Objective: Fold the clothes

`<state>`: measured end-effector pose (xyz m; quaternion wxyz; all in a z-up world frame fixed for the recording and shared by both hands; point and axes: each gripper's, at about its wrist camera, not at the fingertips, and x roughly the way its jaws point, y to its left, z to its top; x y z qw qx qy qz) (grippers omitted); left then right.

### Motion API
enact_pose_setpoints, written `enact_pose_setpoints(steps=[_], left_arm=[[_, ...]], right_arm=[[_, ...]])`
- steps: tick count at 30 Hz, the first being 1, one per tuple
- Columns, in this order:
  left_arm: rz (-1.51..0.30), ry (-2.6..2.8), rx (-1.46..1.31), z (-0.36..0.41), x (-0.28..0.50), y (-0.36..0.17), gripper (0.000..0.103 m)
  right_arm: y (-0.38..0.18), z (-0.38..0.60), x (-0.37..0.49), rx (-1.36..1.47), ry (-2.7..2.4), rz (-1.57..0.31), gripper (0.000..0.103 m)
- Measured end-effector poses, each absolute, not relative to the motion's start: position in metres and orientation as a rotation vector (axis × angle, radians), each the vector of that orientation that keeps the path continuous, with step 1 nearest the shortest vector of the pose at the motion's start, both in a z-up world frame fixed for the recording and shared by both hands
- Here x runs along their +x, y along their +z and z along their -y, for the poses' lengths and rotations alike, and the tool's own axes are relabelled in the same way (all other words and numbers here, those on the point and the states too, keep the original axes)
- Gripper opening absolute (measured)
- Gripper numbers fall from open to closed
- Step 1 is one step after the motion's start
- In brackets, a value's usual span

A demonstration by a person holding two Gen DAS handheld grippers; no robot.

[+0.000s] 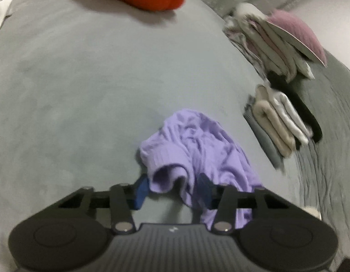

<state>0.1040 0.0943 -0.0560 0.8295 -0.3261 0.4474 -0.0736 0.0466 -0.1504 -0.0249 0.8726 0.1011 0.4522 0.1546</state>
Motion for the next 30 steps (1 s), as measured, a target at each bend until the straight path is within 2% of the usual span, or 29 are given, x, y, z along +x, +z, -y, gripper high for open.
enact_pose_setpoints(steps=[1,3,5,8,10,13,30], left_arm=[[-0.947,-0.143,-0.701,-0.094,0.104,-0.057,0.032],[-0.936,-0.119,-0.701,-0.094,0.105,-0.057,0.018],[-0.915,-0.100,-0.668,-0.094,0.103,-0.053,0.013],[-0.884,-0.071,-0.618,-0.093,0.102,-0.047,0.010],[-0.862,-0.052,-0.585,-0.093,0.101,-0.042,0.009],[-0.799,-0.014,-0.480,-0.097,0.098,-0.027,0.009],[-0.669,0.153,-0.213,-0.162,0.107,0.016,0.009]], right_arm=[[-0.025,0.144,0.045,0.193,0.342,-0.942,0.074],[-0.027,0.136,0.045,0.150,0.346,-0.939,0.067],[-0.030,0.130,0.046,0.105,0.338,-0.935,0.059],[-0.035,0.122,0.048,0.038,0.326,-0.929,0.042],[-0.037,0.119,0.049,0.010,0.316,-0.923,0.017],[-0.032,0.136,0.054,0.070,0.292,-0.910,0.012],[-0.004,0.173,0.062,0.198,0.194,-0.828,0.011]])
